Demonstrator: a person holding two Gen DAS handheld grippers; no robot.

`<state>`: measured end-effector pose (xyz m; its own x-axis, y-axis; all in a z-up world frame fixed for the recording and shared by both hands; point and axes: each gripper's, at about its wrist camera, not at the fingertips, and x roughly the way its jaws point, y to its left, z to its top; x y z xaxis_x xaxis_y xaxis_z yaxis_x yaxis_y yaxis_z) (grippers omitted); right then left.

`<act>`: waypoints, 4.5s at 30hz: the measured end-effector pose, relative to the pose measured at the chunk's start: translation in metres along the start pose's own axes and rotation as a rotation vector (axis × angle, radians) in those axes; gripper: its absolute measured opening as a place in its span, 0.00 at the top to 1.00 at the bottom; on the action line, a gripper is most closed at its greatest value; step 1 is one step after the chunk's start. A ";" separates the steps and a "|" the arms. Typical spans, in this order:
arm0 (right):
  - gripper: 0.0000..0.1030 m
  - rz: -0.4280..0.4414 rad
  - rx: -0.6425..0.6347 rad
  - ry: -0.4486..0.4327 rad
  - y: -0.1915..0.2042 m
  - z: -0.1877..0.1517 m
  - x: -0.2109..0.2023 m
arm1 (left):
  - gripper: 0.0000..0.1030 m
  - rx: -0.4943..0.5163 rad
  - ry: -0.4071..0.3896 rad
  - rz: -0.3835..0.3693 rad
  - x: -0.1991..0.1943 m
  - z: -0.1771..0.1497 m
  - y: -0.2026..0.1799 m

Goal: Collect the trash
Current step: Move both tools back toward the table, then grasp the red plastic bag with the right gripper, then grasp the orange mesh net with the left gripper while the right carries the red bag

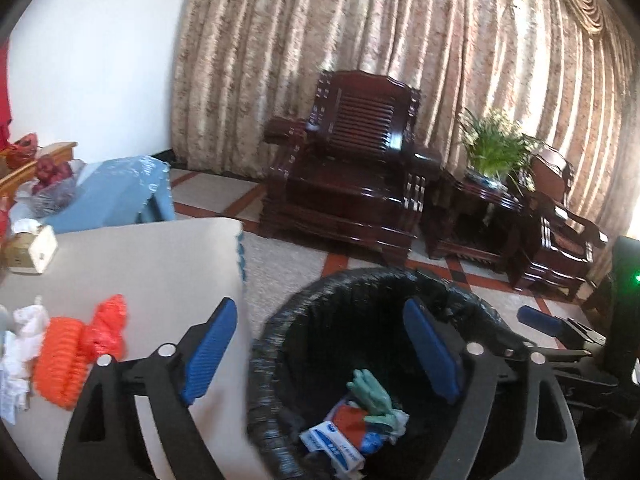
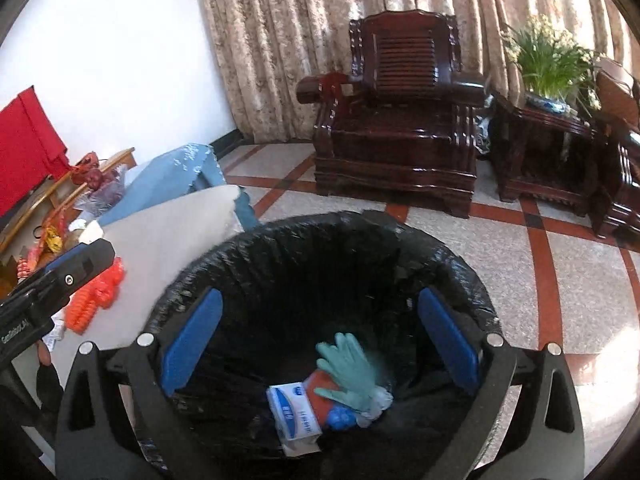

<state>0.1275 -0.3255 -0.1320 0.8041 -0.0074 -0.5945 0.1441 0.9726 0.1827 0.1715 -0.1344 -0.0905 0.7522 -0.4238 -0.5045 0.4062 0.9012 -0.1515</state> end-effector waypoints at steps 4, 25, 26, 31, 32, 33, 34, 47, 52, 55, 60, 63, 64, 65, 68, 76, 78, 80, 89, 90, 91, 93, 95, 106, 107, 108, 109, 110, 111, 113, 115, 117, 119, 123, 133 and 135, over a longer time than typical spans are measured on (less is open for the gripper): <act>0.06 0.046 -0.019 -0.020 0.027 0.005 -0.008 | 0.17 -0.018 -0.028 0.062 -0.026 0.002 0.028; 0.06 0.271 -0.250 -0.011 0.220 0.002 0.036 | 0.16 -0.133 -0.099 0.473 -0.122 -0.043 0.187; 0.06 0.276 -0.257 -0.008 0.227 0.001 0.040 | 0.16 -0.137 -0.098 0.480 -0.122 -0.044 0.192; 0.06 0.287 -0.279 0.011 0.258 -0.003 0.063 | 0.16 -0.169 -0.077 0.519 -0.118 -0.052 0.216; 0.06 0.283 -0.288 0.017 0.263 -0.005 0.069 | 0.16 -0.174 -0.074 0.524 -0.117 -0.054 0.221; 0.06 0.280 -0.293 0.022 0.267 -0.007 0.074 | 0.16 -0.177 -0.071 0.529 -0.116 -0.055 0.224; 0.06 0.276 -0.296 0.028 0.271 -0.009 0.080 | 0.16 -0.178 -0.067 0.533 -0.114 -0.056 0.227; 0.19 0.256 -0.349 0.162 0.314 -0.030 0.155 | 0.16 -0.212 -0.025 0.566 -0.094 -0.068 0.259; 0.23 0.258 -0.358 0.204 0.320 -0.032 0.170 | 0.16 -0.222 -0.021 0.567 -0.091 -0.068 0.267; 0.30 0.276 -0.363 0.239 0.324 -0.034 0.178 | 0.16 -0.222 -0.018 0.567 -0.091 -0.068 0.268; 0.57 0.343 -0.371 0.292 0.329 -0.038 0.184 | 0.16 -0.225 -0.009 0.562 -0.088 -0.070 0.268; 0.62 0.370 -0.363 0.293 0.326 -0.038 0.179 | 0.16 -0.223 -0.006 0.556 -0.085 -0.070 0.267; 0.63 0.374 -0.361 0.290 0.325 -0.038 0.177 | 0.16 -0.222 -0.005 0.552 -0.084 -0.070 0.266; 0.63 0.375 -0.356 0.284 0.323 -0.037 0.173 | 0.16 -0.222 -0.005 0.549 -0.083 -0.070 0.265; 0.63 0.380 -0.334 0.268 0.314 -0.031 0.164 | 0.16 -0.216 0.000 0.531 -0.078 -0.069 0.259; 0.63 0.345 -0.321 0.224 0.278 -0.019 0.138 | 0.17 -0.197 0.036 0.460 -0.049 -0.068 0.235; 0.63 0.341 -0.309 0.218 0.270 -0.016 0.134 | 0.17 -0.190 0.053 0.448 -0.039 -0.068 0.230; 0.63 0.338 -0.306 0.209 0.262 -0.014 0.131 | 0.17 -0.189 0.072 0.442 -0.030 -0.069 0.227; 0.63 0.336 -0.295 0.195 0.247 -0.012 0.124 | 0.22 -0.187 0.187 0.451 0.006 -0.079 0.225; 0.63 0.338 -0.292 0.196 0.245 -0.012 0.124 | 0.23 -0.191 0.200 0.450 0.008 -0.079 0.226; 0.63 0.339 -0.289 0.195 0.245 -0.012 0.123 | 0.24 -0.192 0.214 0.450 0.011 -0.080 0.227; 0.63 0.342 -0.284 0.193 0.243 -0.012 0.121 | 0.33 -0.196 0.244 0.438 0.016 -0.082 0.228; 0.63 0.345 -0.282 0.190 0.243 -0.012 0.120 | 0.36 -0.200 0.259 0.433 0.018 -0.083 0.229; 0.63 0.364 -0.270 0.146 0.237 -0.005 0.091 | 0.60 -0.200 0.198 0.394 0.003 -0.074 0.213; 0.63 0.364 -0.265 0.142 0.236 -0.003 0.088 | 0.60 -0.196 0.187 0.386 -0.001 -0.072 0.209; 0.63 0.366 -0.260 0.136 0.233 -0.001 0.084 | 0.60 -0.189 0.175 0.376 -0.006 -0.068 0.204; 0.63 0.366 -0.257 0.128 0.232 0.001 0.080 | 0.60 -0.182 0.164 0.368 -0.011 -0.065 0.199; 0.63 0.367 -0.254 0.116 0.229 0.004 0.075 | 0.60 -0.178 0.156 0.363 -0.014 -0.062 0.196; 0.63 0.367 -0.252 0.108 0.228 0.006 0.071 | 0.60 -0.173 0.148 0.360 -0.019 -0.058 0.191; 0.63 0.369 -0.249 0.089 0.224 0.010 0.060 | 0.60 -0.165 0.135 0.355 -0.028 -0.050 0.183; 0.63 0.369 -0.246 0.074 0.221 0.013 0.051 | 0.60 -0.161 0.123 0.345 -0.035 -0.043 0.177; 0.62 0.369 -0.244 0.056 0.215 0.016 0.041 | 0.60 -0.158 0.103 0.330 -0.044 -0.036 0.169; 0.62 0.370 -0.242 0.043 0.208 0.018 0.030 | 0.60 -0.157 0.094 0.314 -0.051 -0.030 0.161; 0.62 0.354 -0.230 0.018 0.190 0.018 0.012 | 0.59 -0.153 0.070 0.272 -0.063 -0.023 0.145; 0.62 0.252 -0.189 -0.022 0.124 0.014 -0.026 | 0.59 -0.070 0.031 0.186 -0.065 -0.009 0.090; 0.62 0.226 -0.179 -0.026 0.110 0.013 -0.029 | 0.59 -0.048 0.033 0.160 -0.060 -0.008 0.075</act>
<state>0.1273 -0.2215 -0.0844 0.8190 0.2109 -0.5336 -0.1428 0.9757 0.1663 0.1529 -0.0410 -0.0781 0.7876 -0.2726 -0.5526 0.2573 0.9604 -0.1070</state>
